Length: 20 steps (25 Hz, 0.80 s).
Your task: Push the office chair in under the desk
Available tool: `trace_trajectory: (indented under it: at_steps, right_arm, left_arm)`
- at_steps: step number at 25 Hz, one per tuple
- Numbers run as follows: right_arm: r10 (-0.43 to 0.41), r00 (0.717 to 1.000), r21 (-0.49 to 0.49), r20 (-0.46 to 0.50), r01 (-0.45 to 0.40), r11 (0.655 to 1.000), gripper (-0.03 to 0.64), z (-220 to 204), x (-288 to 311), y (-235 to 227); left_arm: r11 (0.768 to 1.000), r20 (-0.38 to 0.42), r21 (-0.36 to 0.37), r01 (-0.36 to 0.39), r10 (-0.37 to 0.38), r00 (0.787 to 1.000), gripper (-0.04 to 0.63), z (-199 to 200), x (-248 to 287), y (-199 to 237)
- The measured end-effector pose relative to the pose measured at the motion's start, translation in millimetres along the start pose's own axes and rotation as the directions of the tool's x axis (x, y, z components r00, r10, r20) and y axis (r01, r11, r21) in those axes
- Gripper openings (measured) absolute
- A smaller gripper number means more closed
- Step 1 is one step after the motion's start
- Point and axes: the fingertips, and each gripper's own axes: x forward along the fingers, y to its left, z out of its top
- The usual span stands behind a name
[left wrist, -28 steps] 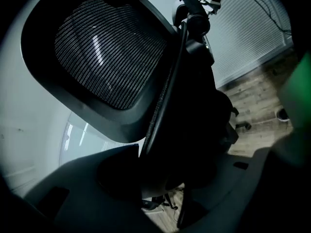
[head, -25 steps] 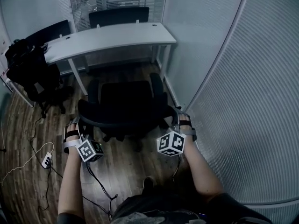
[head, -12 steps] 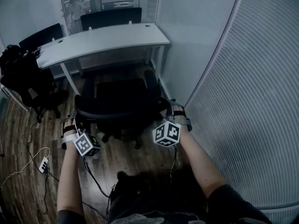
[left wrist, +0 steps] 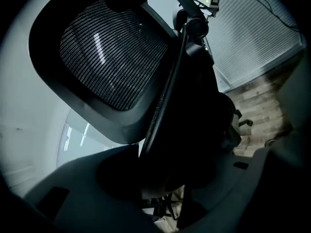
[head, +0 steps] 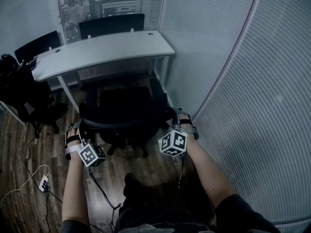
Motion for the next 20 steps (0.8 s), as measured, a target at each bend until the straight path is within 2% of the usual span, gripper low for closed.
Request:
trace_trajectory:
  at_steps: [12, 20]
  right_arm:
    - [0.008, 0.999, 0.008, -0.034, -0.007, 1.0, 0.288, 1.4, 112.7, -47.7]
    - [0.002, 0.997, 0.018, -0.077, -0.001, 1.0, 0.288, 6.1, 191.7, -76.0]
  left_arm:
    - [0.999, 0.001, 0.045, 0.027, -0.027, 1.0, 0.227, 12.5, 124.6, 36.5]
    - [0.997, 0.008, 0.038, 0.072, -0.072, 0.997, 0.225, 18.9, 198.3, 57.7]
